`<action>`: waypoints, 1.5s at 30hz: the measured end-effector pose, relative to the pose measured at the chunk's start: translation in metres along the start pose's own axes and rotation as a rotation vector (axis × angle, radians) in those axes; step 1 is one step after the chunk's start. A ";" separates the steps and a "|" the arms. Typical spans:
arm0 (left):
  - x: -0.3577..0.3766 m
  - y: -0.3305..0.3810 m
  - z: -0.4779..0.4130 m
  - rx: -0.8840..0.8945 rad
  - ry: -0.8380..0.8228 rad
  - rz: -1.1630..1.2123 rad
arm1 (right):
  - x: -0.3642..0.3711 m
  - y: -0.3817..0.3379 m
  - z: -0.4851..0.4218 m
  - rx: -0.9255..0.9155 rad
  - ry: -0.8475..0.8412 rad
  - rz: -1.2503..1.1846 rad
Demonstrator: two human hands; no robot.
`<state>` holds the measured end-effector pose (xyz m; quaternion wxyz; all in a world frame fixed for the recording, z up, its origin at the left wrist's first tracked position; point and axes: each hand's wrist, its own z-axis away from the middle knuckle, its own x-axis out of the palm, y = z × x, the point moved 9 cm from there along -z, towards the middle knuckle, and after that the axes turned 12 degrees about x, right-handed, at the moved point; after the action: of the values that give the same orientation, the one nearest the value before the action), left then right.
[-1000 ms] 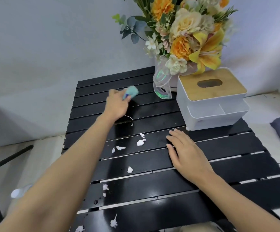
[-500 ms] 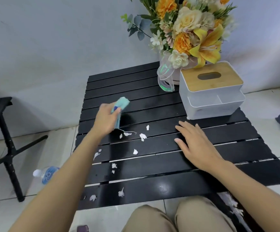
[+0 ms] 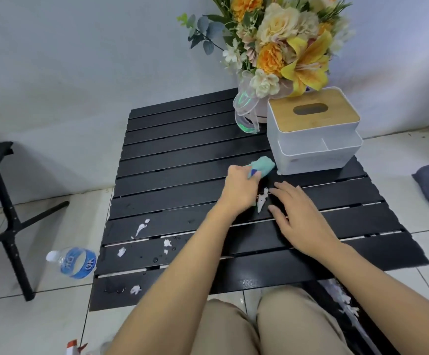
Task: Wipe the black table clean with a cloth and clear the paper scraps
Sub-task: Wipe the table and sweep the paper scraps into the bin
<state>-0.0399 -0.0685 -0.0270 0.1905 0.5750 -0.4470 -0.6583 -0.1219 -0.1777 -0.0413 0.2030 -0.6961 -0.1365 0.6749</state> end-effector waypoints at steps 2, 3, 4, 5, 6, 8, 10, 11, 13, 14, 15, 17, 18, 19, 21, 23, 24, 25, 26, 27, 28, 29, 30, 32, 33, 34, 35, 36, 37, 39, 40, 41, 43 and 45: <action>-0.044 -0.016 -0.008 -0.010 0.096 -0.004 | -0.018 0.025 0.013 0.043 0.063 0.012; -0.068 -0.031 -0.009 -0.032 0.157 -0.084 | -0.027 0.038 0.020 0.073 0.093 0.057; -0.088 -0.049 -0.006 -0.090 0.202 -0.202 | -0.034 0.051 0.027 0.114 0.100 0.109; -0.101 -0.066 0.002 -0.182 0.227 -0.311 | -0.037 0.064 0.032 0.163 0.086 0.151; -0.105 -0.078 0.010 -0.281 0.234 -0.400 | -0.038 0.072 0.035 0.201 0.067 0.176; -0.089 -0.075 0.022 -0.344 0.233 -0.542 | -0.035 0.076 0.037 0.222 0.053 0.212; -0.054 -0.046 0.023 -0.288 0.241 -0.674 | -0.033 0.073 0.036 0.225 0.071 0.224; -0.030 -0.028 0.022 -0.240 0.222 -0.701 | -0.033 0.072 0.036 0.225 0.084 0.228; 0.016 0.000 0.028 -0.122 0.157 -0.672 | -0.032 0.073 0.036 0.218 0.089 0.249; 0.035 0.013 0.031 -0.053 0.107 -0.622 | -0.032 0.075 0.037 0.219 0.089 0.257; 0.049 0.021 0.033 0.024 0.026 -0.559 | -0.032 0.075 0.037 0.222 0.087 0.256; 0.050 0.031 0.034 0.105 -0.102 -0.214 | -0.031 0.074 0.036 0.213 0.069 0.238; 0.042 0.030 0.033 0.104 -0.145 -0.064 | -0.032 0.074 0.035 0.208 0.053 0.218; 0.026 0.028 0.031 0.103 -0.130 -0.014 | -0.033 0.075 0.035 0.206 0.039 0.192; -0.015 0.013 0.032 0.067 0.031 -0.072 | -0.040 0.080 0.039 0.220 0.041 0.131; -0.036 -0.008 0.045 -0.036 0.174 -0.207 | -0.045 0.087 0.048 0.254 0.080 0.146; -0.032 -0.015 0.053 -0.114 0.193 -0.299 | -0.045 0.089 0.053 0.269 0.094 0.186; -0.021 -0.015 0.059 -0.174 0.200 -0.413 | -0.044 0.090 0.057 0.281 0.099 0.227; -0.006 -0.009 0.066 -0.204 0.229 -0.530 | -0.042 0.090 0.059 0.289 0.095 0.255; 0.010 0.004 0.070 -0.212 0.255 -0.606 | -0.040 0.090 0.058 0.295 0.089 0.270; 0.028 0.019 0.071 -0.183 0.268 -0.628 | -0.038 0.090 0.058 0.304 0.088 0.275; 0.047 0.036 0.070 -0.112 0.255 -0.624 | -0.038 0.090 0.057 0.310 0.095 0.277; 0.068 0.050 0.069 -0.024 0.201 -0.597 | -0.038 0.090 0.056 0.309 0.101 0.279; 0.097 0.070 0.066 0.093 0.023 -0.437 | -0.038 0.091 0.056 0.297 0.102 0.284; 0.097 0.073 0.065 0.087 -0.024 -0.282 | -0.038 0.093 0.056 0.291 0.099 0.283; 0.090 0.071 0.066 0.053 -0.040 -0.122 | -0.038 0.093 0.056 0.284 0.093 0.280; 0.076 0.067 0.068 0.030 -0.020 -0.003 | -0.038 0.093 0.056 0.276 0.083 0.277; 0.055 0.062 0.071 0.025 0.047 0.024 | -0.038 0.093 0.055 0.271 0.074 0.276; 0.028 0.055 0.075 0.036 0.131 -0.043 | -0.038 0.093 0.055 0.270 0.068 0.279; -0.023 0.026 0.093 0.011 0.314 -0.238 | -0.037 0.092 0.056 0.275 0.060 0.302; -0.042 0.008 0.102 -0.071 0.390 -0.320 | -0.035 0.092 0.056 0.277 0.057 0.312; -0.055 -0.011 0.112 -0.183 0.449 -0.387 | -0.035 0.091 0.056 0.279 0.058 0.317; -0.053 -0.029 0.119 -0.345 0.498 -0.493 | -0.034 0.091 0.055 0.286 0.064 0.318; -0.021 -0.009 0.108 -0.294 0.447 -0.608 | -0.033 0.090 0.055 0.290 0.071 0.326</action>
<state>-0.1322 -0.0081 -0.0282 0.1599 0.7763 -0.1052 -0.6005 -0.1859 -0.2669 -0.0547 0.1941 -0.6957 0.0835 0.6865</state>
